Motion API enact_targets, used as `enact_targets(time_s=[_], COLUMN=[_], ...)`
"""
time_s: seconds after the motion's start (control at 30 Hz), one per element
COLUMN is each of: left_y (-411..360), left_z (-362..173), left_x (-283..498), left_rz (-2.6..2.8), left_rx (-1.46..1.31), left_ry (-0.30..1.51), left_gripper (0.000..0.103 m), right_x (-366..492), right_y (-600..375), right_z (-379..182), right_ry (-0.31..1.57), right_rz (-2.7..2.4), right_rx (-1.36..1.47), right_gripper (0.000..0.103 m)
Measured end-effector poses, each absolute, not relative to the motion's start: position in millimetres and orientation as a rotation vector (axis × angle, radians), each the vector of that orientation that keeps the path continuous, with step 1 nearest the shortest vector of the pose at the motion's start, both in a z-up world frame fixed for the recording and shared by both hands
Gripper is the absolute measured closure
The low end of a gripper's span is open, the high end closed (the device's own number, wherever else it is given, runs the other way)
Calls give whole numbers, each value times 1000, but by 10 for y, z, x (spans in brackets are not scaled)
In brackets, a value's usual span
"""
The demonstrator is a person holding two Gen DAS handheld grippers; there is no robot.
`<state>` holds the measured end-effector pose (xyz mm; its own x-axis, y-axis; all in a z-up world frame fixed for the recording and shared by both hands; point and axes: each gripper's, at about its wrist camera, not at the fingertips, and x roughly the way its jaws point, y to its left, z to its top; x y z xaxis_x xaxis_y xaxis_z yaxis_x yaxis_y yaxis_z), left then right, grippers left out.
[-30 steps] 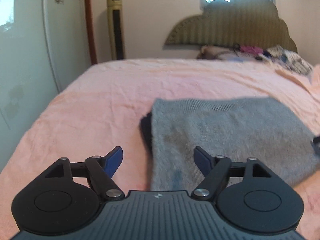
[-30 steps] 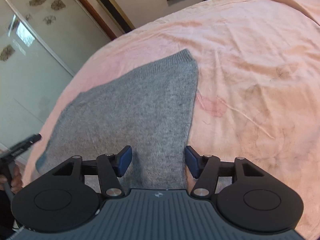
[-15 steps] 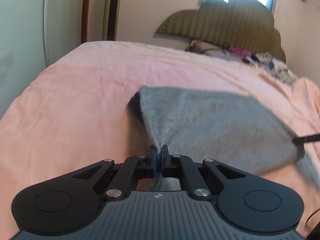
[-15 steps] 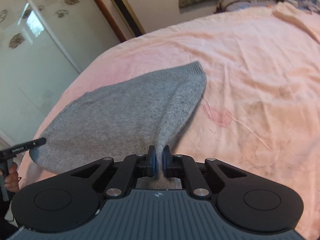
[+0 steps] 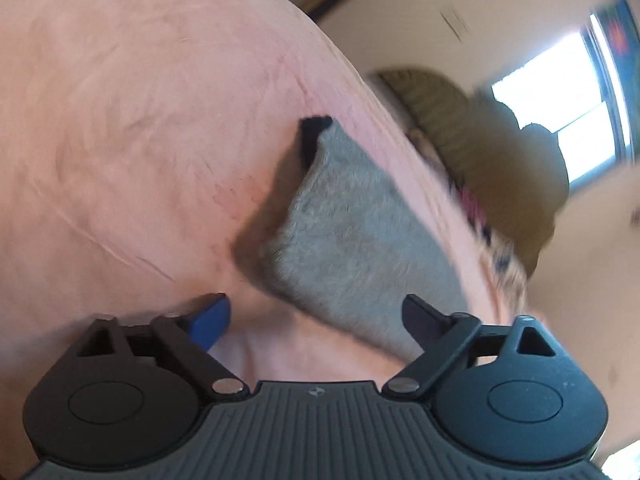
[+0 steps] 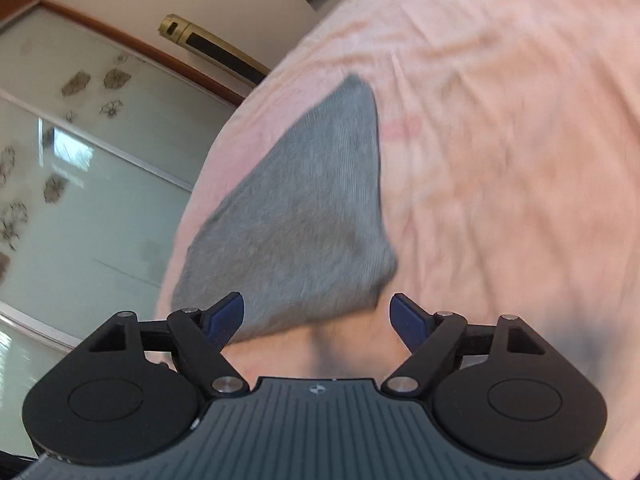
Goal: Fold small clothes
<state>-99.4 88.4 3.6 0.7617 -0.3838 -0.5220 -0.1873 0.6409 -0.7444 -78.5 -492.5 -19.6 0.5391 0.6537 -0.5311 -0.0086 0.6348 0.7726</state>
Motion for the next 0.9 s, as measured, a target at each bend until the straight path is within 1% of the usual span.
enact_targets(time_s=[0.07, 0.1, 0.2, 0.23, 0.27, 0.3, 0.33, 0.37, 0.4, 0.47, 0.53, 0.57, 0.6, 0.63, 0.67, 0.7, 0.83, 0.9], left_y=[811, 747, 562, 505, 451, 411, 395, 403, 441, 487, 521, 508, 494, 489, 486, 497, 721, 813], left_z=[-2, 8, 66, 78, 93, 91, 81, 59, 42, 28, 25, 35, 43, 36, 36, 51, 308, 401], left_x=[-896, -836, -654, -620, -595, -600, -597, -600, -625, -631, -664, -667, -667, -635, -618, -624, -790, -877], left_rz=[-76, -39, 12, 26, 50, 84, 112, 125, 116, 98, 96, 106, 112, 99, 92, 85, -21, -53], left_rx=[-951, -949, -855, -812, -761, -712, -683, -677, -690, -728, -729, -717, -705, -702, -699, -700, -785, -763], left_ry=[672, 655, 642, 635, 636, 639, 645, 646, 642, 637, 635, 639, 647, 665, 673, 669, 616, 613], left_gripper=[6, 6, 7, 10, 24, 49, 60, 71, 72, 72, 72, 75, 92, 93, 94, 95, 95, 95], right_x=[-798, -758, -657, -611, -577, -522, -491, -459, -419, -379, -388, -375, -383, -375, -363, -376, -535, -673], right_y=[-4831, -4802, -4724, -4696, -4656, -4607, -4555, -4520, -4503, -4487, -4510, -4520, -4531, -4528, -4527, -4546, -4685, -4753], right_z=[-233, -267, -304, -327, -341, -356, -358, -378, -426, -530, -545, -553, -540, -526, -511, -484, -225, -53], right_ry=[866, 834, 738, 711, 689, 681, 686, 702, 729, 768, 760, 762, 768, 775, 781, 784, 743, 736], right_rz=[434, 397, 292, 263, 252, 245, 234, 243, 264, 286, 297, 298, 300, 304, 306, 316, 368, 427], right_rx=[835, 881, 958, 974, 975, 954, 928, 917, 921, 949, 962, 972, 981, 972, 960, 944, 888, 850], right_gripper=[20, 21, 22, 22, 22, 26, 30, 44, 63, 74, 75, 75, 75, 76, 82, 84, 87, 87])
